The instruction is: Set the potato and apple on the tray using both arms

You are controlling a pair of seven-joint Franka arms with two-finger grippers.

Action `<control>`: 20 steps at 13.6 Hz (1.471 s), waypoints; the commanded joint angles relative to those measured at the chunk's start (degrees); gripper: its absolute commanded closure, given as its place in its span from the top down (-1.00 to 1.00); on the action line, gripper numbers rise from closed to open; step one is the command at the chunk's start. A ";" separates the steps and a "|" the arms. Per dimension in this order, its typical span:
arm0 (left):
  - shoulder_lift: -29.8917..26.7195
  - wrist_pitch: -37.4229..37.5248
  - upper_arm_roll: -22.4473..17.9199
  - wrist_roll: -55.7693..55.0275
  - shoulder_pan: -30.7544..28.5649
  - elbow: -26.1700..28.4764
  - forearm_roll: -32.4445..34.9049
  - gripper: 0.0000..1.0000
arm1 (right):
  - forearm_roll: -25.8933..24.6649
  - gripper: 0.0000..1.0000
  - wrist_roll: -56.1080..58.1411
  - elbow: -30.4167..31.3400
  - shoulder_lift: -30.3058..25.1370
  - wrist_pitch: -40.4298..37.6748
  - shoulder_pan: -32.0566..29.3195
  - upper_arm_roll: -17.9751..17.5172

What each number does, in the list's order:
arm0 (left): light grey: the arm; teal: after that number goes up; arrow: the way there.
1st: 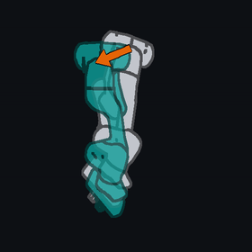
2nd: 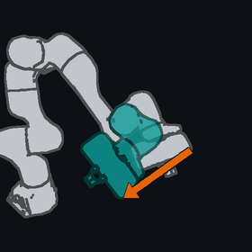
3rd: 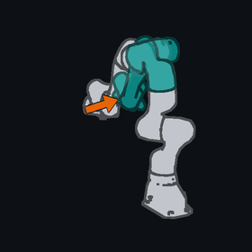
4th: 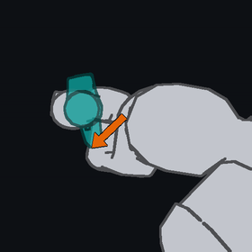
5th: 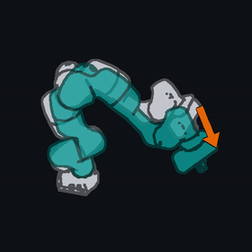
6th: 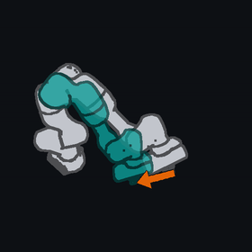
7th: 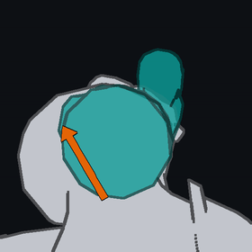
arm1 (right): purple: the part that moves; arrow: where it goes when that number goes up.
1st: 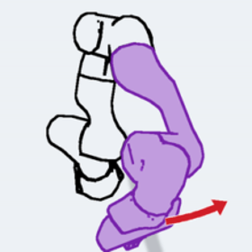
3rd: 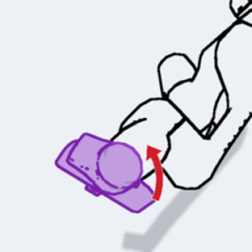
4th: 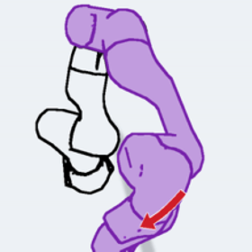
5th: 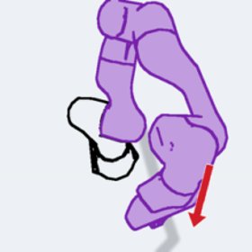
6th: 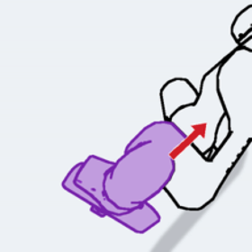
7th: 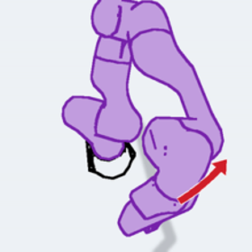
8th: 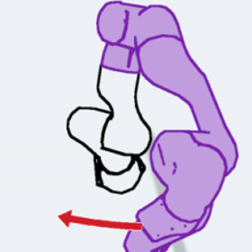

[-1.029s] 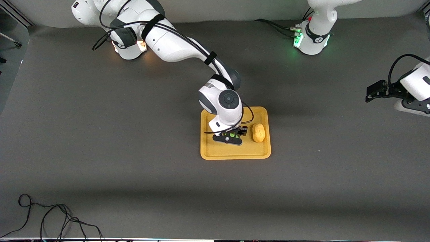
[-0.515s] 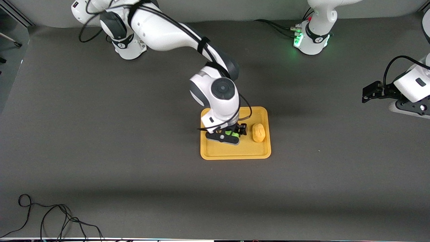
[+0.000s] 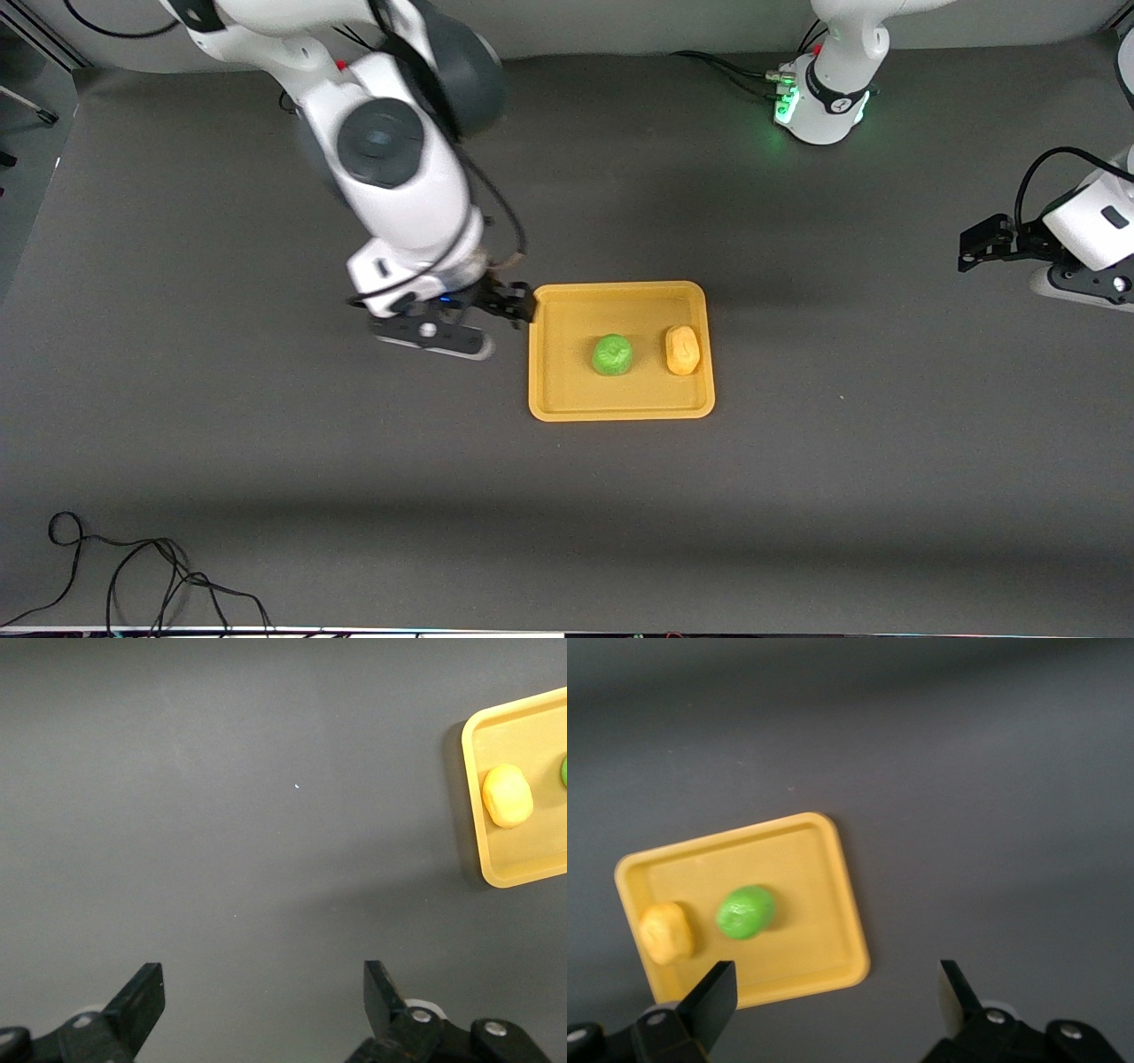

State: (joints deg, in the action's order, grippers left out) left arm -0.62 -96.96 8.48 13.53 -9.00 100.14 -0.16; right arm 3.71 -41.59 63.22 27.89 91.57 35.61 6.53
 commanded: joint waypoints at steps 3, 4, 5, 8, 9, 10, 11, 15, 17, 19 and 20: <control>-0.26 0.63 -0.22 -0.43 0.03 0.23 0.78 1.00 | 0.51 1.00 18.27 22.27 -19.07 1.94 -13.08 -1.08; -0.34 0.63 -0.30 -0.34 0.03 0.23 0.87 1.00 | 0.51 1.00 21.34 24.30 -21.02 2.12 -16.15 -1.08; -0.43 0.63 -0.39 -0.34 -0.06 0.23 0.87 1.00 | 0.51 1.00 23.81 25.71 -22.51 2.04 -18.62 -1.26; -1.13 1.24 -0.22 -0.52 0.12 0.32 0.87 1.00 | 0.42 1.00 32.59 28.71 -25.60 2.04 -28.28 -3.10; -1.22 1.77 -0.04 -0.52 0.21 0.14 0.87 1.00 | -0.02 1.00 34.71 28.98 -25.78 1.86 -31.71 -4.59; -1.40 2.04 -0.04 -0.52 0.29 0.23 0.95 1.00 | -0.11 1.00 35.52 28.98 -25.78 1.51 -34.44 -5.64; -1.57 2.12 -0.04 -0.34 0.21 0.23 1.13 1.00 | -0.11 1.00 36.05 28.89 -25.87 1.25 -36.29 -6.18; -1.66 2.39 -0.13 0.01 0.12 -0.12 1.04 1.00 | -2.91 1.00 40.79 28.36 -25.52 1.16 -36.84 -5.39; -2.36 2.56 -0.04 0.01 0.21 -0.12 1.13 1.00 | -3.18 1.00 41.85 27.84 -25.52 1.16 -36.49 -5.39; -2.54 3.09 -0.04 0.10 0.21 -0.21 1.13 1.00 | -3.10 1.00 42.91 27.31 -25.61 1.16 -36.31 -5.48; -2.54 3.18 -0.04 0.01 0.21 -0.30 1.13 1.00 | -3.10 1.00 42.82 27.22 -25.52 1.16 -36.31 -5.48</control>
State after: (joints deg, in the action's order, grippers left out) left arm -2.00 -95.03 8.52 13.56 -9.14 99.94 0.06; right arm 1.63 -0.14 90.47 3.23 92.27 -0.86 1.26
